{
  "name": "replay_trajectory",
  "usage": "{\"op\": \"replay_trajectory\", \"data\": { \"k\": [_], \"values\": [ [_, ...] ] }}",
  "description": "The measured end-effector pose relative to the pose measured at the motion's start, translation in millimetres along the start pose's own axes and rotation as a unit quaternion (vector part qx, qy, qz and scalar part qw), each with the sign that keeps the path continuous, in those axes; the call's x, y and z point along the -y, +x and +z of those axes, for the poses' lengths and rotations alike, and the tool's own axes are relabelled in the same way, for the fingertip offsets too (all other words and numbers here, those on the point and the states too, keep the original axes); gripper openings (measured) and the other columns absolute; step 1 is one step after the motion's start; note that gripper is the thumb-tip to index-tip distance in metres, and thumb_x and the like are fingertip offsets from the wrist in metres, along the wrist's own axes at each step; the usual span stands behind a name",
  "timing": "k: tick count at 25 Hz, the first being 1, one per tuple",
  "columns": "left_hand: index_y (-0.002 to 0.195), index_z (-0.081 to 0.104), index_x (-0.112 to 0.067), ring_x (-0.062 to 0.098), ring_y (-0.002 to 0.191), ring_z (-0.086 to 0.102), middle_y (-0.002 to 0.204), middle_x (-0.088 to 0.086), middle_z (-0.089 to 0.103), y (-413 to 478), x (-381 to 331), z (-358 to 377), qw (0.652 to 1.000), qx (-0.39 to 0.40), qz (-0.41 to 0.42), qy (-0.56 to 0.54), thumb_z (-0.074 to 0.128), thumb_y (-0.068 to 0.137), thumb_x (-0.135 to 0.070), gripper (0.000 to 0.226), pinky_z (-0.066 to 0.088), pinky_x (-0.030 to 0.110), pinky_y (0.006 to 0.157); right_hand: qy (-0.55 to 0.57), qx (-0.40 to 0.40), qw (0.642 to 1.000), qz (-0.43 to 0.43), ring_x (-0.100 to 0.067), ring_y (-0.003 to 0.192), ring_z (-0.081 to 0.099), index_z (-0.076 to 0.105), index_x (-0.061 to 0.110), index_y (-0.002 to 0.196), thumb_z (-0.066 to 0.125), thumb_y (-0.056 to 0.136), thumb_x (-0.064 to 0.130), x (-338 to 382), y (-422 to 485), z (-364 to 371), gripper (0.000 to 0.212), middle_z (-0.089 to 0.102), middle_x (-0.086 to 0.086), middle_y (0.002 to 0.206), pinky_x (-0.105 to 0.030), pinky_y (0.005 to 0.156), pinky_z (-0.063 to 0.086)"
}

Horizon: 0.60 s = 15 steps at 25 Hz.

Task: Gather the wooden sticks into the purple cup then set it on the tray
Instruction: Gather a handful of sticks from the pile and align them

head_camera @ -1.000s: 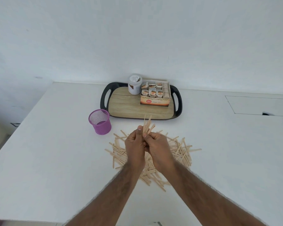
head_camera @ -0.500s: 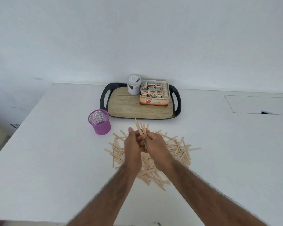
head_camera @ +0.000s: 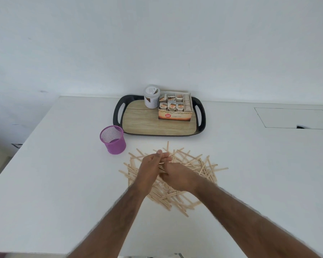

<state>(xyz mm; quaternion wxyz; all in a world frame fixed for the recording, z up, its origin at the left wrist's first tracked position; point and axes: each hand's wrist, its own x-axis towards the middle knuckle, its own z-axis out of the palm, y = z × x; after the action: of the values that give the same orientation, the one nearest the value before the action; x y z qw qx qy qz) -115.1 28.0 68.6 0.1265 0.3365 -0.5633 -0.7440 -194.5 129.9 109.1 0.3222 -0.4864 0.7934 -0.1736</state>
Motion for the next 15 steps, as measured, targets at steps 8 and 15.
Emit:
{"op": "replay_trajectory", "data": {
  "k": [8,15],
  "values": [
    [0.088,0.07,-0.007,0.017,0.05,0.06,0.07,0.01,0.071,-14.9,-6.1,2.0,0.991,-0.01,-0.071,0.116,0.03,0.103,-0.066,0.073,0.043,0.024,0.042,-0.292,-0.123,0.948,-0.003,-0.018,0.053,0.05,0.063,0.021,0.102,0.056,0.096,0.022,-8.8,-1.2,3.0,0.01,0.038,0.007,0.062,-0.032,0.053,0.043],
    [0.065,0.063,-0.007,0.005,0.053,0.056,0.059,0.001,0.064,-11.7,1.6,10.0,0.963,-0.09,0.032,0.251,0.047,0.106,-0.04,0.055,0.04,0.028,0.054,-0.307,-0.139,0.941,-0.008,-0.021,0.063,0.061,0.065,0.015,0.098,0.057,0.095,0.017,-15.0,-0.2,4.8,0.009,0.067,-0.002,0.084,-0.032,0.055,0.041]
  ]
}}
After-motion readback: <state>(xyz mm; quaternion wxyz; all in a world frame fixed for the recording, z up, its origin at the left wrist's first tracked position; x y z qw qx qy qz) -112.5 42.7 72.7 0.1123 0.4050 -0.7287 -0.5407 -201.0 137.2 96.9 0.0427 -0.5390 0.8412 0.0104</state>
